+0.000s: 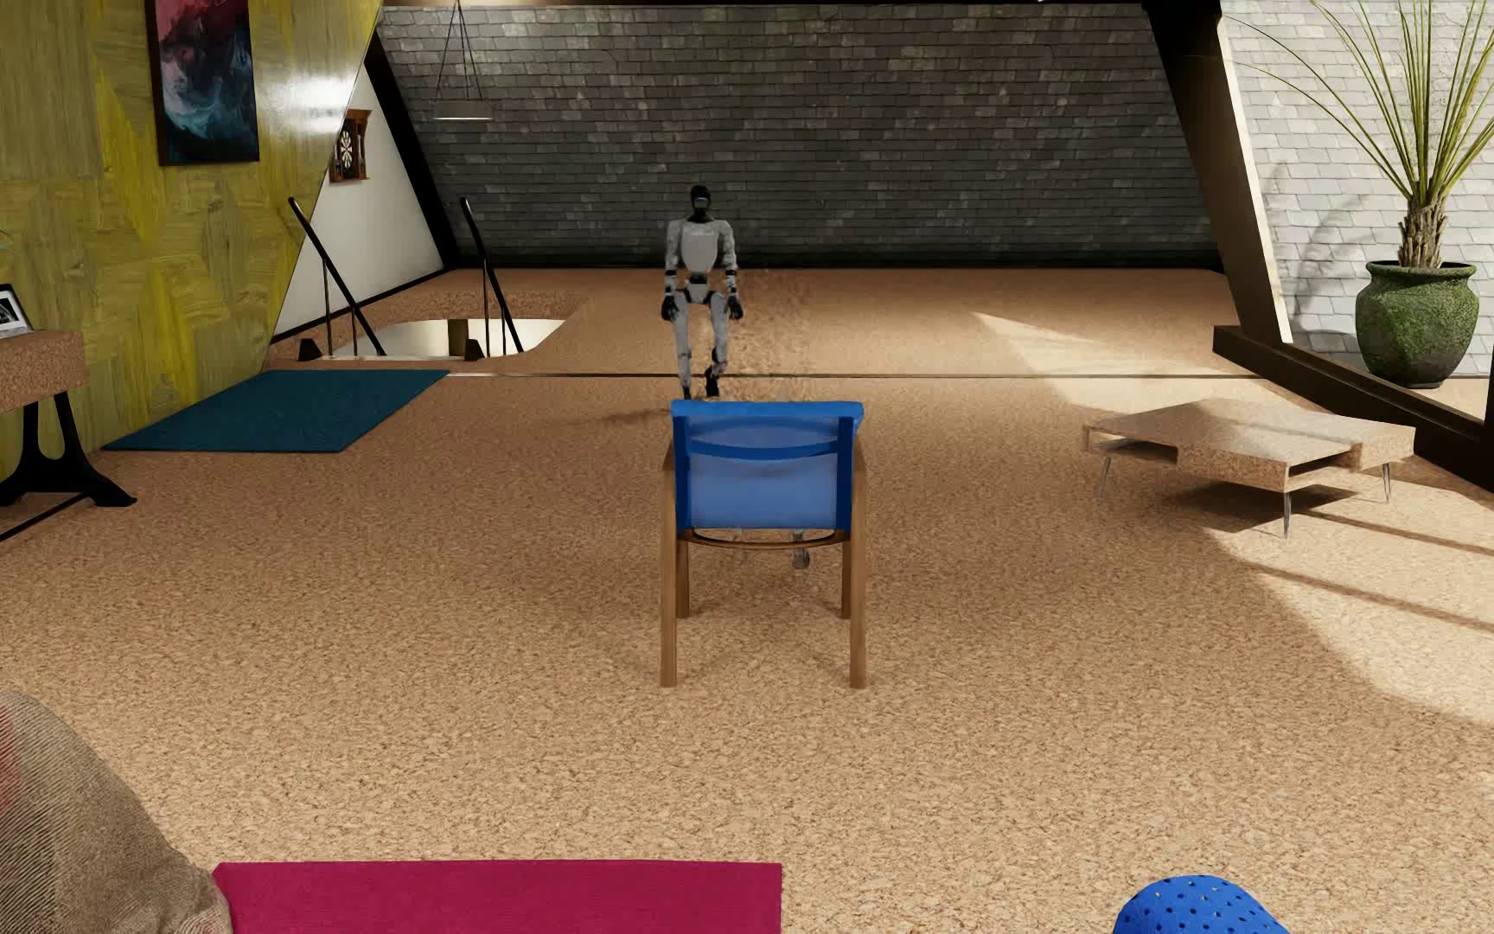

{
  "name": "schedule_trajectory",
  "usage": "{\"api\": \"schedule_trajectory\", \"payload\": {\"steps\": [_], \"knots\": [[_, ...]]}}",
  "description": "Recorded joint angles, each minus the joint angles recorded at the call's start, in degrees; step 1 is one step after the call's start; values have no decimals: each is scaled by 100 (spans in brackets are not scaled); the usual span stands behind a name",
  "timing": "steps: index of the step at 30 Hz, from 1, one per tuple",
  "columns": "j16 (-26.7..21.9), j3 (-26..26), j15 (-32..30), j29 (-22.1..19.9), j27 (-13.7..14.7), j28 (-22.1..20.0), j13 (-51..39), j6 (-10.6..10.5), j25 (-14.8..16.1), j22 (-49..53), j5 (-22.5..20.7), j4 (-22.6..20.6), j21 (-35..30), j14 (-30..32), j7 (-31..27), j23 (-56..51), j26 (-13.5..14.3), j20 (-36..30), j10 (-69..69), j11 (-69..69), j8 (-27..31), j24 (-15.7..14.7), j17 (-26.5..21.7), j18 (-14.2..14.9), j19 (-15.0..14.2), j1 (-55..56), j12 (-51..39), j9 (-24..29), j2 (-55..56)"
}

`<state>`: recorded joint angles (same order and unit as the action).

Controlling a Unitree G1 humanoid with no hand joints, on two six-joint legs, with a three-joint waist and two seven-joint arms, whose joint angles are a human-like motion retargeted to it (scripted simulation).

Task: Walk to the fabric chair

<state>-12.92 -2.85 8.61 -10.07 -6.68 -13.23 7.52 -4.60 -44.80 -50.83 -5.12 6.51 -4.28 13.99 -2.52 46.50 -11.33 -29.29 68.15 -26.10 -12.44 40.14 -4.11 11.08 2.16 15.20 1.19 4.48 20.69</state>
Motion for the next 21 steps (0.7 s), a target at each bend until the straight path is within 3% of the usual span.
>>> {"api": "schedule_trajectory", "payload": {"steps": [2, 3, 5, 7, 10, 11, 12, 14, 16, 18, 20, 21], "knots": [[-227, 47, 301, -207, 184, -119, -121, -100, -53, 345, -162, -136, 117, -560, -193, -49, 162, 262, 492, 37, -16, -56, 13, -54, 52, 718, 343, 31, -487], [-224, 95, 460, -256, 234, -217, -179, -125, -63, 539, -226, -222, 171, -768, -257, -104, 169, 507, 413, 25, 1, -157, 38, -265, 74, 1046, 549, 36, -716], [-127, 217, 718, -249, 334, -302, -200, -138, -15, 886, -295, -325, 123, -1601, -265, -402, 170, 1082, -410, 64, 68, -337, 33, -443, 106, 1583, 887, 23, -1165], [-6, 363, 841, -281, 504, -372, -271, -124, -58, 1101, -346, -297, -61, -1932, -75, -650, 141, 1622, -2038, 264, 153, -329, -62, -687, 104, 1892, 1131, -13, -1607], [194, 564, 824, -471, 535, -446, -392, -82, -241, 1112, -418, -272, -409, -1535, 431, -772, 162, 1973, -5070, 846, 323, -22, -212, -864, 56, 1890, 1301, -130, -2321], [198, 624, 812, -505, 482, -406, -431, -59, -257, 1057, -453, -328, -525, -1539, 408, -722, 218, 1993, -5718, 952, 402, 129, -235, -655, 36, 1880, 1344, -174, -2539], [189, 685, 811, -509, 416, -341, -454, -34, -249, 984, -471, -402, -601, -1531, 293, -628, 284, 1999, -5896, 994, 489, 272, -242, -647, 9, 1890, 1384, -218, -2739], [215, 802, 702, -335, 217, -227, -429, 50, -197, 785, -376, -621, -639, -859, 78, -342, 415, 1986, -5320, 960, 694, 551, -270, -1116, -88, 1940, 1452, -306, -3164], [320, 870, 69, -161, -103, -127, -229, 225, -140, 485, -129, -791, -462, -547, 196, -52, 408, 2083, -4668, 506, 761, 750, -274, -1207, -258, 1831, 1420, -359, -3366], [525, 904, -1091, -33, -325, -149, 116, 434, -114, 76, 239, -1044, -313, -923, 359, 71, 347, 2378, -4430, -836, 823, 808, -298, -1319, -820, 1548, 1166, -332, -2928], [684, 903, -2459, 452, -115, -300, 302, 617, -286, -48, 822, -1245, -708, -1256, 565, -1, 480, 2504, -4496, -2763, 752, 828, -569, -1386, -1554, 1129, 1049, -263, -1928], [739, 870, -2738, 716, 78, -300, 371, 708, -401, -56, 1175, -1358, -933, -1411, 654, -168, 582, 2451, -4528, -3561, 678, 873, -795, -1416, -1636, 930, 924, -222, -1392]]}}
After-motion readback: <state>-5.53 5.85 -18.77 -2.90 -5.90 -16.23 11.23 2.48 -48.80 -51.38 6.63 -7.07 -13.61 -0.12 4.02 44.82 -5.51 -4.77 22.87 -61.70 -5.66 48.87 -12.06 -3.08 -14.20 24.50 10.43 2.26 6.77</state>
